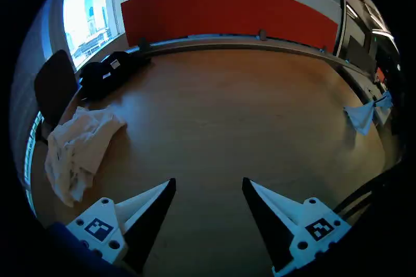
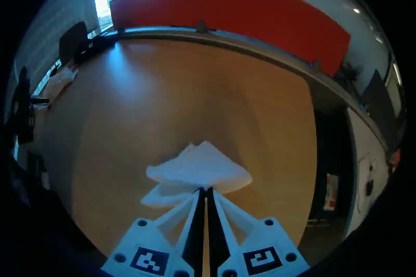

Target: Fold towel

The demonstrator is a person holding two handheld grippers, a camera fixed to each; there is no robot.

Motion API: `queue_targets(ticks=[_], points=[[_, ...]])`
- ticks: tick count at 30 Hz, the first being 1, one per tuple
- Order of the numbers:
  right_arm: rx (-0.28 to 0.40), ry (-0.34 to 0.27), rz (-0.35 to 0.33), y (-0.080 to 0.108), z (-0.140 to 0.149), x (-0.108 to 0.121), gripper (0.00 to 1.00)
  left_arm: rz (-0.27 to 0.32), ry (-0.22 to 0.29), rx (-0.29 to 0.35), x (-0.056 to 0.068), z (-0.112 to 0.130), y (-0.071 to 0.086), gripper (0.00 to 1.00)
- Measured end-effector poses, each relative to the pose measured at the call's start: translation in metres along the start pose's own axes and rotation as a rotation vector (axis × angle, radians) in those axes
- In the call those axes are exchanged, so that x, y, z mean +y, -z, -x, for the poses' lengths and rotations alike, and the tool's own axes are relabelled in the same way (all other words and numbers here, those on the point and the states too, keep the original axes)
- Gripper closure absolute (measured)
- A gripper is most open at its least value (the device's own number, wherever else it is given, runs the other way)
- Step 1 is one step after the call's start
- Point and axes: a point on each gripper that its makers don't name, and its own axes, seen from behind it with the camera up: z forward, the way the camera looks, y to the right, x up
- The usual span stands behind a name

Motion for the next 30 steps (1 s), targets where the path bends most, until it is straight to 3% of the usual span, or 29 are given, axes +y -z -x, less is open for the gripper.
queue_targets(ticks=[21, 30], points=[[-0.146, -0.111, 0.115, -0.027, 0.082, 0.023, 0.95, -0.007, -0.016, -0.002, 0.002, 0.003, 0.003, 0.06], [-0.195, -0.116, 0.156, -0.037, 0.102, 0.031, 0.95, -0.014, -0.017, -0.008, 0.001, 0.008, 0.005, 0.06]])
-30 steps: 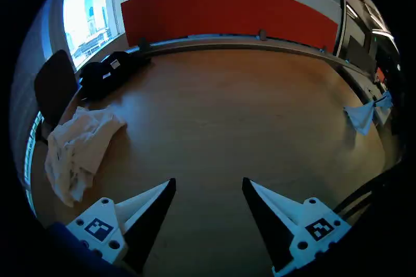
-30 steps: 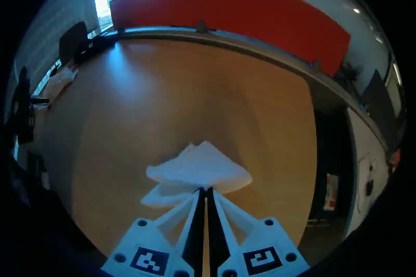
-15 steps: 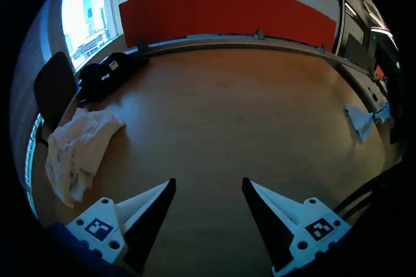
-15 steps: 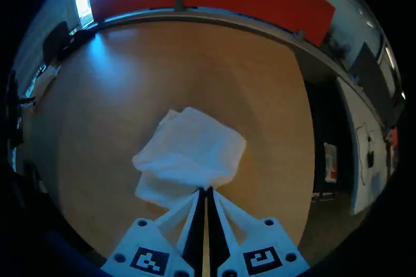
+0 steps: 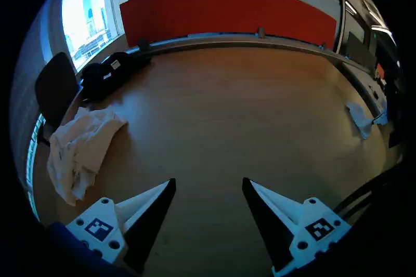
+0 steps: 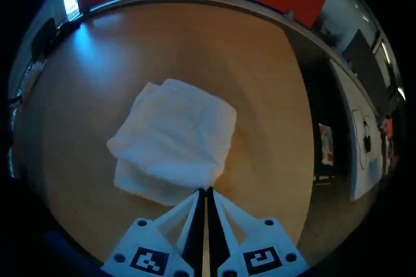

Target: Fold towel

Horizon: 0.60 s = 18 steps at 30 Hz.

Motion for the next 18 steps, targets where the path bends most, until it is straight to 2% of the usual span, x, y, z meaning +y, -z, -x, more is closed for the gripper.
queue_targets(ticks=[6, 18], points=[[-0.027, 0.007, 0.035, -0.008, 0.006, 0.006, 0.96, -0.003, -0.003, -0.002, 0.000, 0.001, -0.001, 0.06], [-0.052, -0.006, 0.042, -0.016, 0.012, 0.006, 0.96, -0.006, -0.003, -0.006, 0.000, 0.000, -0.003, 0.06]])
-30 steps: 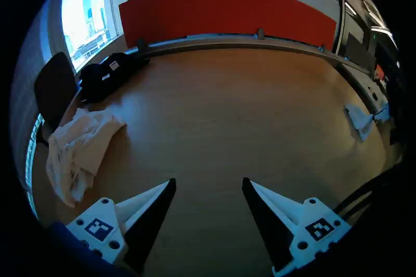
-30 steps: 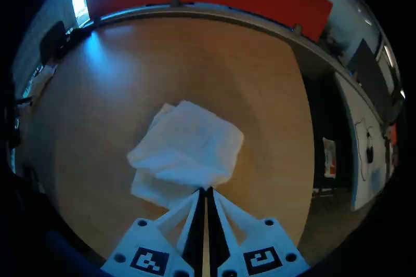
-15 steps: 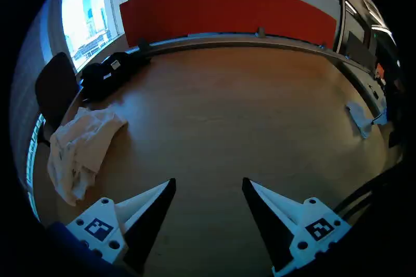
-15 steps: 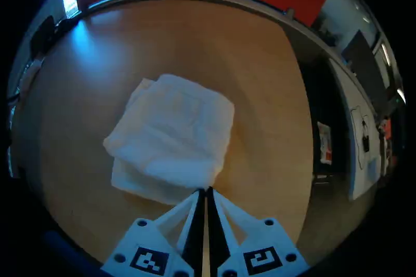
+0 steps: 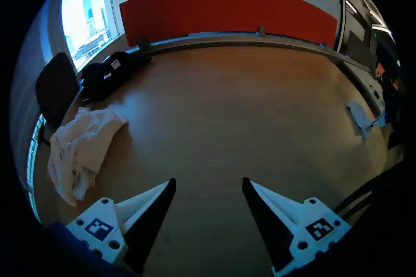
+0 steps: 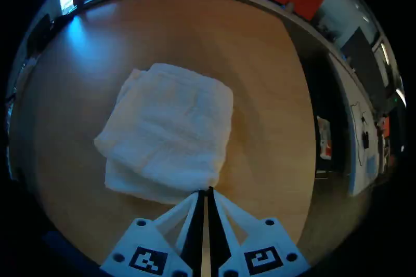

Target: Fold towel

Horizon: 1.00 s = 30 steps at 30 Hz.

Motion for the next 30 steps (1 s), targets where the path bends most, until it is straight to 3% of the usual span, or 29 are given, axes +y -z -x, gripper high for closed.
queue_targets(ticks=[11, 23, 29, 30], points=[[0.011, -0.031, 0.003, -0.001, -0.001, 0.001, 0.91, -0.002, -0.004, -0.002, -0.001, -0.001, 0.000, 0.06], [0.020, -0.049, 0.017, 0.006, 0.001, 0.007, 0.79, 0.002, -0.006, -0.002, -0.001, -0.002, -0.001, 0.06], [0.019, -0.051, 0.033, 0.010, 0.004, 0.011, 0.62, 0.003, -0.003, 0.001, -0.002, -0.003, -0.001, 0.05], [0.019, -0.051, 0.035, 0.011, 0.004, 0.011, 0.55, 0.003, -0.002, 0.001, -0.002, -0.003, -0.001, 0.06]])
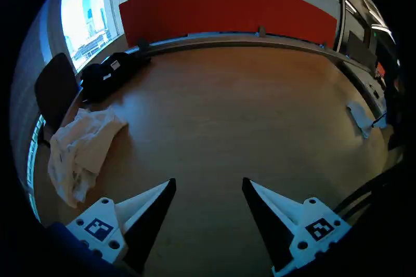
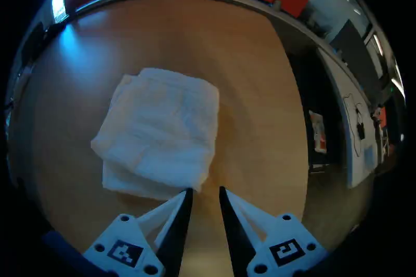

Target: Fold towel

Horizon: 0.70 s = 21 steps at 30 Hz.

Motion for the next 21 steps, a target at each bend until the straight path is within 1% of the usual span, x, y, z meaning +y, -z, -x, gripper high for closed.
queue_targets(ticks=[3, 5, 7, 9, 11, 13, 21], points=[[0.005, 0.002, 0.010, 0.003, 0.000, 0.002, 0.36, 0.000, 0.001, 0.001, -0.001, 0.000, 0.000, 0.06], [0.009, 0.002, 0.009, 0.005, 0.000, 0.002, 0.26, 0.001, 0.001, 0.002, -0.001, 0.000, 0.000, 0.06], [0.015, 0.002, 0.010, 0.007, 0.000, 0.003, 0.25, 0.002, 0.001, 0.002, -0.001, -0.001, 0.000, 0.06], [0.021, 0.001, 0.011, 0.009, -0.001, 0.003, 0.21, 0.003, 0.002, 0.004, 0.000, -0.001, 0.000, 0.06], [0.025, 0.002, 0.012, 0.010, -0.002, 0.003, 0.11, 0.004, 0.002, 0.004, 0.000, -0.001, -0.001, 0.06], [0.029, 0.003, 0.014, 0.011, -0.002, 0.003, 0.08, 0.005, 0.003, 0.005, 0.001, -0.001, -0.001, 0.06], [0.045, -0.003, 0.016, 0.016, -0.006, 0.001, 0.08, 0.008, 0.004, 0.008, 0.000, -0.002, 0.000, 0.06]])
